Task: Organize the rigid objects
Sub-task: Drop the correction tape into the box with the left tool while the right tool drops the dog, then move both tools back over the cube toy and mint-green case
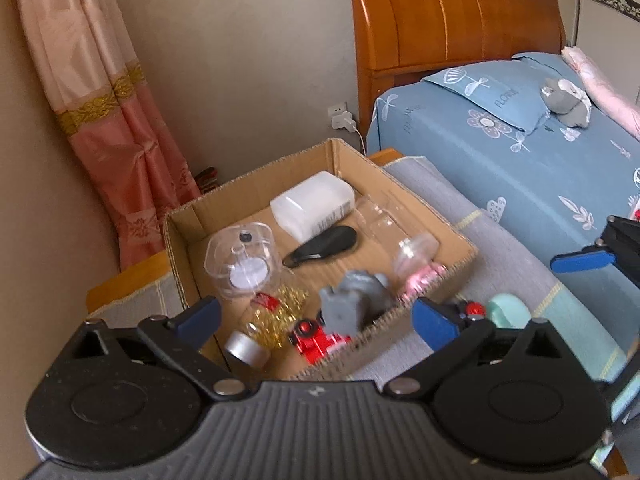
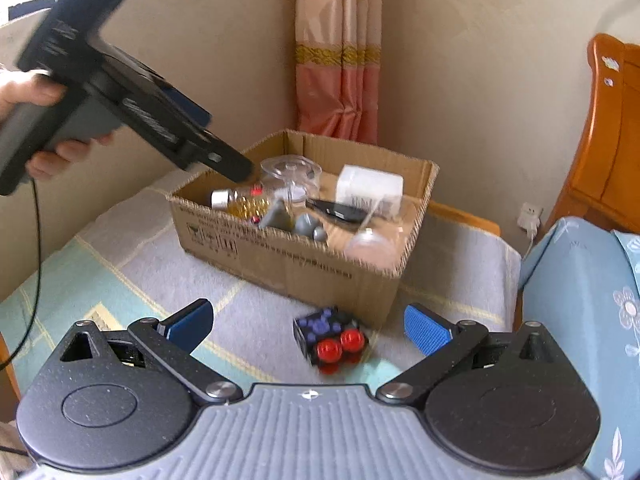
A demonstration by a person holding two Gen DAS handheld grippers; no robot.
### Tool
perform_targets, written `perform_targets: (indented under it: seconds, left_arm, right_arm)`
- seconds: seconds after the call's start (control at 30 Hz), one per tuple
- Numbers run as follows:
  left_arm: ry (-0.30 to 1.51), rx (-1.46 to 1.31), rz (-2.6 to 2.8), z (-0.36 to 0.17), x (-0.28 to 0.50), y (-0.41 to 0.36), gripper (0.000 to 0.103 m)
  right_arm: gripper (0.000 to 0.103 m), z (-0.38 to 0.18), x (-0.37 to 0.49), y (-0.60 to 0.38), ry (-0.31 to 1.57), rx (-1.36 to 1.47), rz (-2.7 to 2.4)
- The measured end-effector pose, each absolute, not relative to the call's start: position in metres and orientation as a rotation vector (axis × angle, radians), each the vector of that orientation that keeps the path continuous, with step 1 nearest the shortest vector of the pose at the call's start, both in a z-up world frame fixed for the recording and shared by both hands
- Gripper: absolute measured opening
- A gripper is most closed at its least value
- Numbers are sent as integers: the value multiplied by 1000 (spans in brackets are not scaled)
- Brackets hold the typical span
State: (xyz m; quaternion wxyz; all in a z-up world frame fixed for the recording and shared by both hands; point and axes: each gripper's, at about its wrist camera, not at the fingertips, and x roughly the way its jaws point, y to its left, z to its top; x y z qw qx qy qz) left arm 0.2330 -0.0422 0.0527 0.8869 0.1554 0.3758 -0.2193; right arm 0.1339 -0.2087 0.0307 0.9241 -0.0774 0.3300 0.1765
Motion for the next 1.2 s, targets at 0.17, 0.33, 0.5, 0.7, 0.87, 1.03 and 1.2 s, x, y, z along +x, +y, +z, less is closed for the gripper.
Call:
perform_targets:
  seconds: [0.17,0.33,0.5,0.7,0.87,1.03,1.2]
  left_arm:
    - [786,307,-473,43,214,-47,101]
    - [807,273,-498,27,201,-57,101]
    - [807,254,-546,12,189,-74,101]
    - [817,303,-609,-12,179,-104,101]
    - [822,331,-626,-36,182,-120,101]
    - [858,319,-627,-59,193,-127,97]
    - [866,336,-614,-72,200,-134,74]
  right_arm:
    - [103,10,126,-219,711,-151,309]
    - [103,-20,129,-231,765,-142,244]
    - [103,-46,133,-240,814,-117,188]
    - [103,-64,131,-247,810,-94,164]
    - [103,-64,126,-249,803,-103,175]
    - [103,-64,115,-249,784,-103,179]
    - [103,-66,104,-250,764,-96,175]
